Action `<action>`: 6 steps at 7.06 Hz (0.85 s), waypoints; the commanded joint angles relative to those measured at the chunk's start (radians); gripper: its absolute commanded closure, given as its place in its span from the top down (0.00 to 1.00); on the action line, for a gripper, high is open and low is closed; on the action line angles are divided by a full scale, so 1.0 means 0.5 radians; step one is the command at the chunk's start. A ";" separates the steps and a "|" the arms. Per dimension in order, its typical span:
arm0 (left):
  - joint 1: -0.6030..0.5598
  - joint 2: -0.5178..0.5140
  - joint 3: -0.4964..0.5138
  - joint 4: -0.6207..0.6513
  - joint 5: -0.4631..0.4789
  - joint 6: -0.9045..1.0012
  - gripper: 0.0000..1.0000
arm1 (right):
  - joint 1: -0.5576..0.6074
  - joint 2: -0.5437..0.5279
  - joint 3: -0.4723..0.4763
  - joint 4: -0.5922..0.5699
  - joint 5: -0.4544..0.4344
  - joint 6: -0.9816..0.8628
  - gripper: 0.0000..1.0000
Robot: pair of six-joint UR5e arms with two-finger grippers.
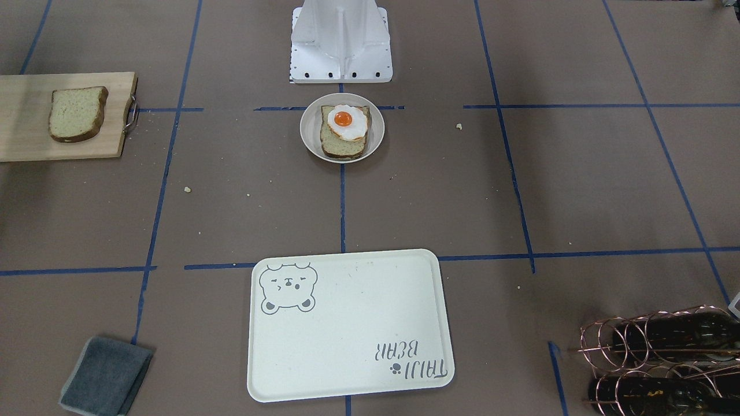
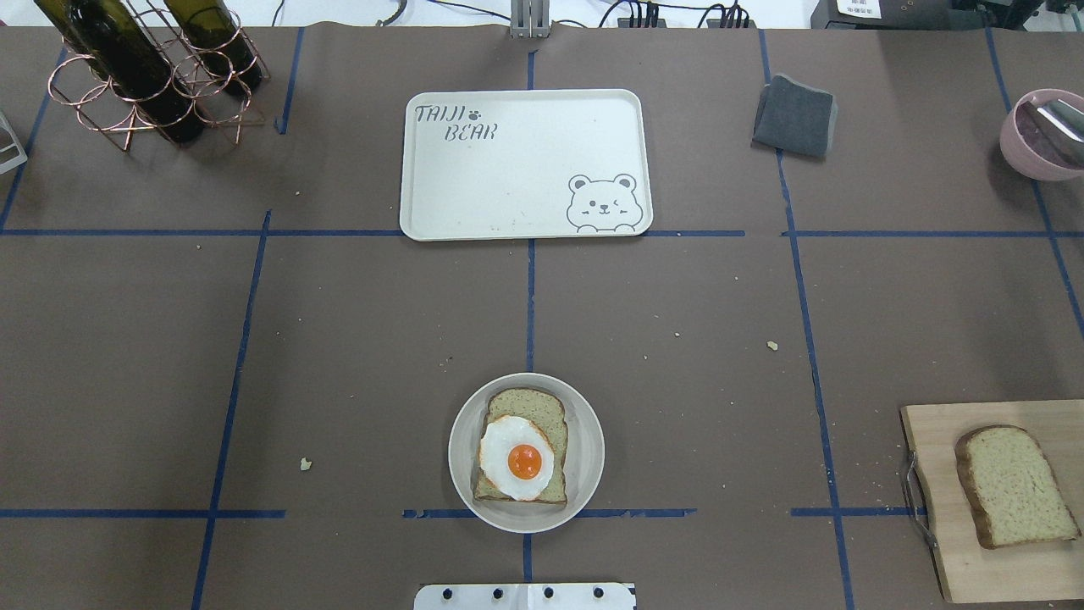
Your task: Make sandwich and place on tray
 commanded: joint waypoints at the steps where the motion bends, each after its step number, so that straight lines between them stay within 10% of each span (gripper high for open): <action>1: 0.002 -0.010 -0.022 -0.004 -0.001 0.000 1.00 | -0.064 -0.042 0.004 0.109 0.143 0.211 1.00; 6: -0.001 -0.016 -0.093 -0.007 -0.001 0.000 1.00 | -0.821 -0.462 -0.033 1.260 0.068 1.517 1.00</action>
